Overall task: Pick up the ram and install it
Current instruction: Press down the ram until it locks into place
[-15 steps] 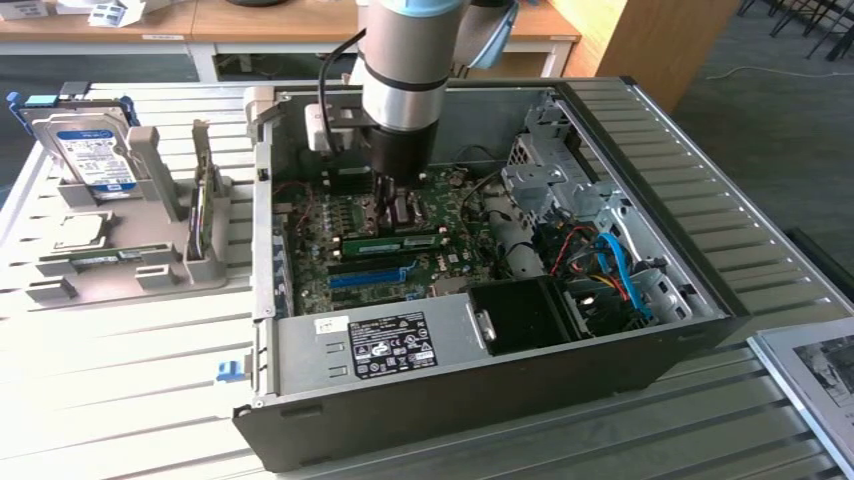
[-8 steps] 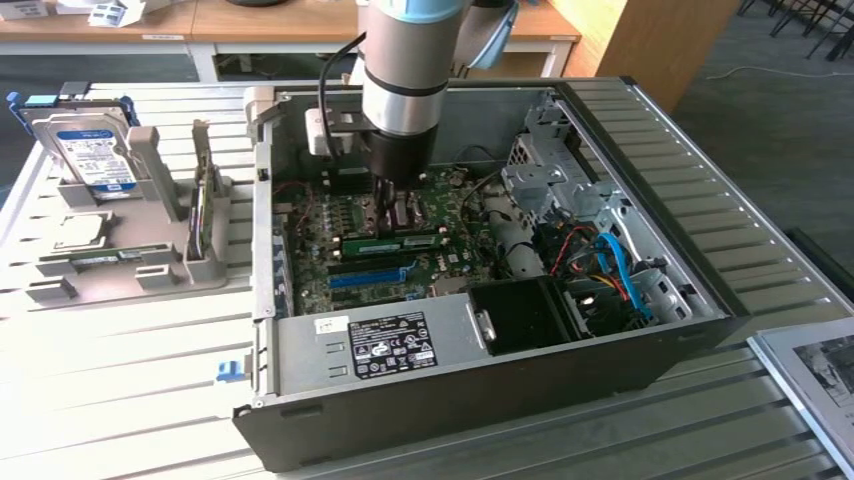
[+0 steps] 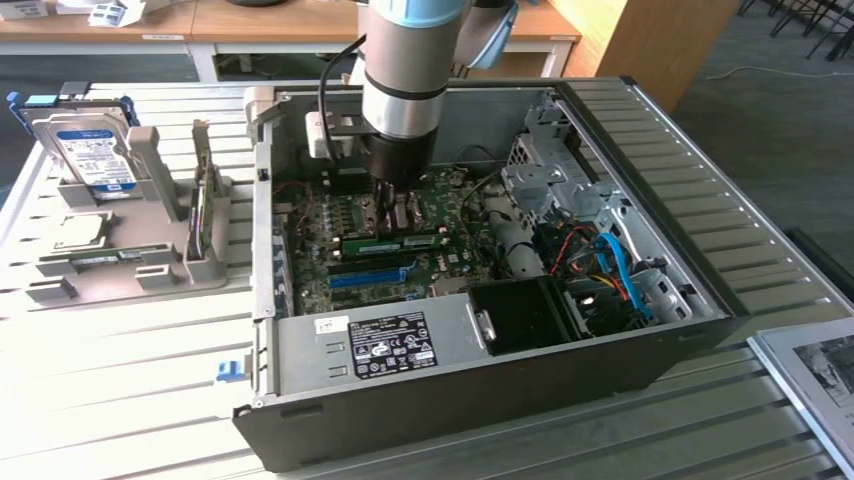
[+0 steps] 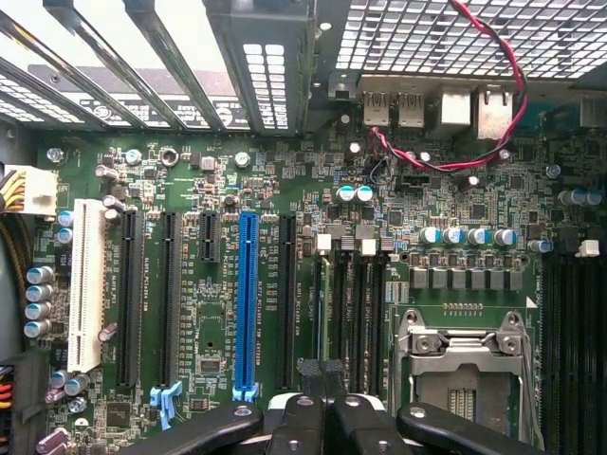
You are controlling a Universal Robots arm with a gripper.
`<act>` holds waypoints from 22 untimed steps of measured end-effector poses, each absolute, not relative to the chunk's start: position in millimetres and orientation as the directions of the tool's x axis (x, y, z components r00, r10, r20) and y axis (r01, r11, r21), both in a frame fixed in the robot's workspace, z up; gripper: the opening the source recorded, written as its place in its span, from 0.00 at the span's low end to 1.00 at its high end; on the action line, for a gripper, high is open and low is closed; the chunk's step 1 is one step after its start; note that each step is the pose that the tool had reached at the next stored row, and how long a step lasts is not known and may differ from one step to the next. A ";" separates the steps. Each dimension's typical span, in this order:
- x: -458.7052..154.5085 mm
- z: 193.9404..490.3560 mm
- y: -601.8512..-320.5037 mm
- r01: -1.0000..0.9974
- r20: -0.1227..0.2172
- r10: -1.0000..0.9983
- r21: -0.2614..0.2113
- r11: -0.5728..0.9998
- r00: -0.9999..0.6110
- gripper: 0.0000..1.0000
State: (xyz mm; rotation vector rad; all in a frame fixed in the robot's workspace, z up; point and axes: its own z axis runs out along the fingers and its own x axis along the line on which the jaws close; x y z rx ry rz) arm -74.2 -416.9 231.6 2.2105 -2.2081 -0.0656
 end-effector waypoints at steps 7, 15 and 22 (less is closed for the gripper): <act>-74.2 229.0 -417.1 -0.999 -0.018 -1.000 0.041 -0.001 0.001 0.10; -74.2 228.2 -417.1 -0.999 -0.018 -1.000 0.041 -0.001 0.001 0.10; -74.3 225.2 -418.0 -0.999 -0.018 -1.000 0.041 -0.002 0.001 0.10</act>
